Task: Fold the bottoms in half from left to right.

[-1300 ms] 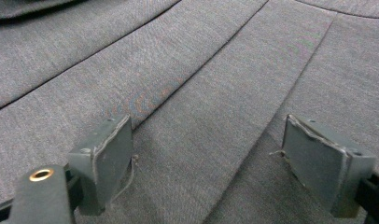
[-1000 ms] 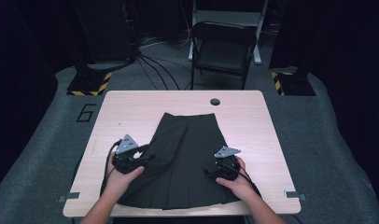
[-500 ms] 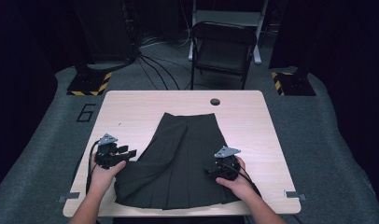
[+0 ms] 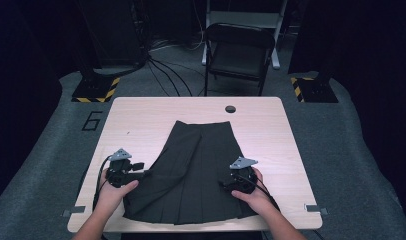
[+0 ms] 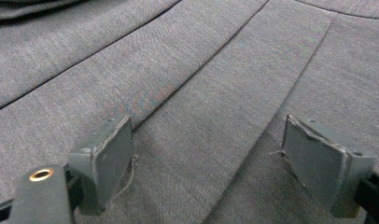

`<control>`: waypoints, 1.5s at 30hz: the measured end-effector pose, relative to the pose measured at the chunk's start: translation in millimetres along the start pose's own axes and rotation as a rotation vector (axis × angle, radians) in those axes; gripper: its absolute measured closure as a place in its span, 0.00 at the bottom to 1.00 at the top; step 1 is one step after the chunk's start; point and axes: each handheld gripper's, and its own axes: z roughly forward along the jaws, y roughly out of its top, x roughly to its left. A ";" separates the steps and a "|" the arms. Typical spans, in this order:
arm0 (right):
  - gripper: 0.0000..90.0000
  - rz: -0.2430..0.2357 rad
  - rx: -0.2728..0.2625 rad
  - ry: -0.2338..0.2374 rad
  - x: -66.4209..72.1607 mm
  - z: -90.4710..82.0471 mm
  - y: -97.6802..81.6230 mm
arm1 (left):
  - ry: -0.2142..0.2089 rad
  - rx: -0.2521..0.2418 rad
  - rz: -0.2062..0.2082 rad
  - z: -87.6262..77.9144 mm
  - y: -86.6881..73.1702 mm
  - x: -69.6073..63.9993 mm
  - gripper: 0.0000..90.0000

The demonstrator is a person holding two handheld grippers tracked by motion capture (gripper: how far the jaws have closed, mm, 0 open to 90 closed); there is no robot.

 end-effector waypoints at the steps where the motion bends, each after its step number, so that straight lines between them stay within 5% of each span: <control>1: 0.18 0.000 0.001 0.000 0.0 0.0 0.0 | 0.000 0.007 0.008 -0.4 -2.2 -2.6 0.51; 3: 0.18 0.000 0.000 -0.001 0.0 -0.1 0.0 | -0.015 0.036 0.029 -3.1 -5.4 -8.4 0.56; 7: 0.18 0.000 0.000 0.000 0.0 0.0 0.0 | -0.028 0.058 0.066 -7.9 -9.5 -22.0 0.84; 10: 0.18 0.000 0.000 0.000 0.0 0.0 0.0 | -0.050 0.051 0.095 -11.7 -10.0 -34.5 0.97; 21: 0.18 0.000 0.000 0.000 0.0 0.0 0.0 | -0.176 0.040 0.139 -11.7 1.2 -88.0 0.97; 26: 0.18 0.000 0.002 -0.001 0.0 -0.1 0.0 | -0.192 0.039 0.149 -7.6 4.7 -102.6 0.79; 30: 0.18 0.000 0.001 -0.001 0.1 -0.1 0.0 | -0.157 0.032 0.161 -6.2 6.1 -98.6 0.72; 45: 0.18 -0.005 0.002 -0.006 0.1 -0.2 0.0 | -0.028 0.022 0.113 5.0 14.3 -48.8 0.57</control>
